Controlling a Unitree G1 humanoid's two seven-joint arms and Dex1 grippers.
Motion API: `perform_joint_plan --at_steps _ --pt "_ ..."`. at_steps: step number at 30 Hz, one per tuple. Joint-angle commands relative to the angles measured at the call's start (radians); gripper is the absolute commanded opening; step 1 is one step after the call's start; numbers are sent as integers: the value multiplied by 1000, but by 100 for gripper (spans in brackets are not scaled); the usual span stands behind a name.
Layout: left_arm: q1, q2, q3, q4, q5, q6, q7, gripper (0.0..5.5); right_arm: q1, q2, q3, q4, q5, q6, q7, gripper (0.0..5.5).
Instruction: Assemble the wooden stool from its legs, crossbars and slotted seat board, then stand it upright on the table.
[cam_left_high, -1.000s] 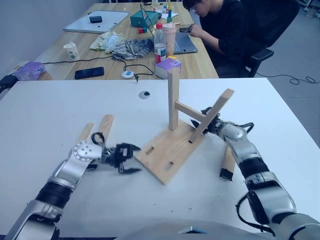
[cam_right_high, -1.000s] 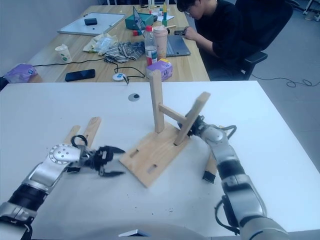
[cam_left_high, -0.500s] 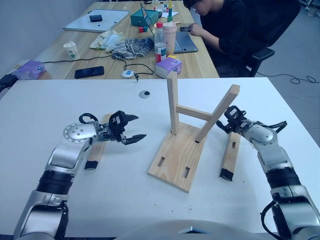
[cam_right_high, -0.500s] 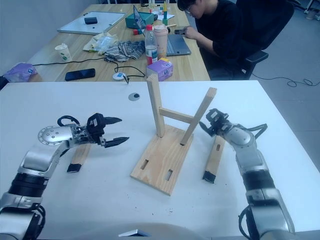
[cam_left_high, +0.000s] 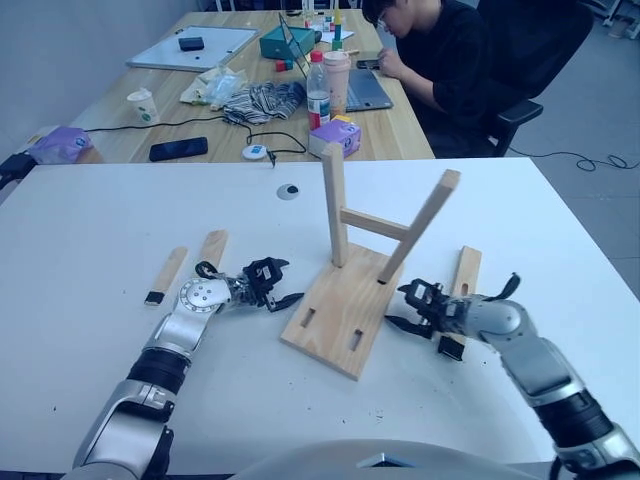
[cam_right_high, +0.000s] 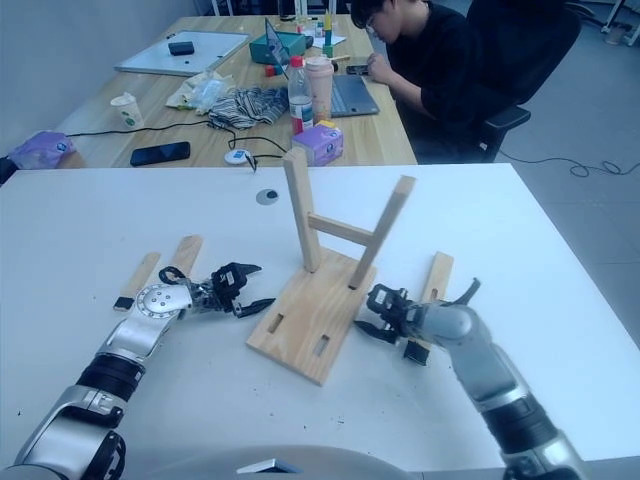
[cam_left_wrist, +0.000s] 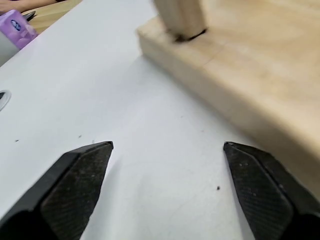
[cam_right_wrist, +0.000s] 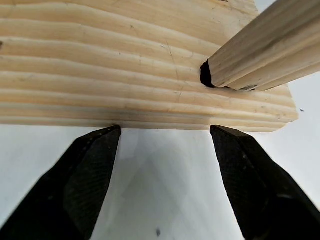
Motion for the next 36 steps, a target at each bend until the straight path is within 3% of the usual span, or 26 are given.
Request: perform_joint_plan --at_steps 1,8,12,18,24,31,36 --pt "-19 -46 -16 2 10 31 11 412 -80 120 13 119 -16 -24 -104 332" --pt "-169 -114 -5 242 76 -35 126 412 -171 158 -6 309 -50 -116 -179 332" --pt "-134 -75 31 166 55 -25 123 412 -194 94 -45 323 -75 -155 -197 332" --pt "34 134 335 -149 -90 211 151 412 -141 -32 -172 234 -60 -147 -187 332" --pt "69 179 559 -12 -192 356 260 412 -83 -36 -220 196 -45 -128 -205 332" --pt "97 165 565 230 -185 283 258 412 -107 -35 -202 211 -44 -133 -189 332" --pt "127 147 539 277 -186 250 228 412 -116 -38 -192 221 -44 -135 -176 332"
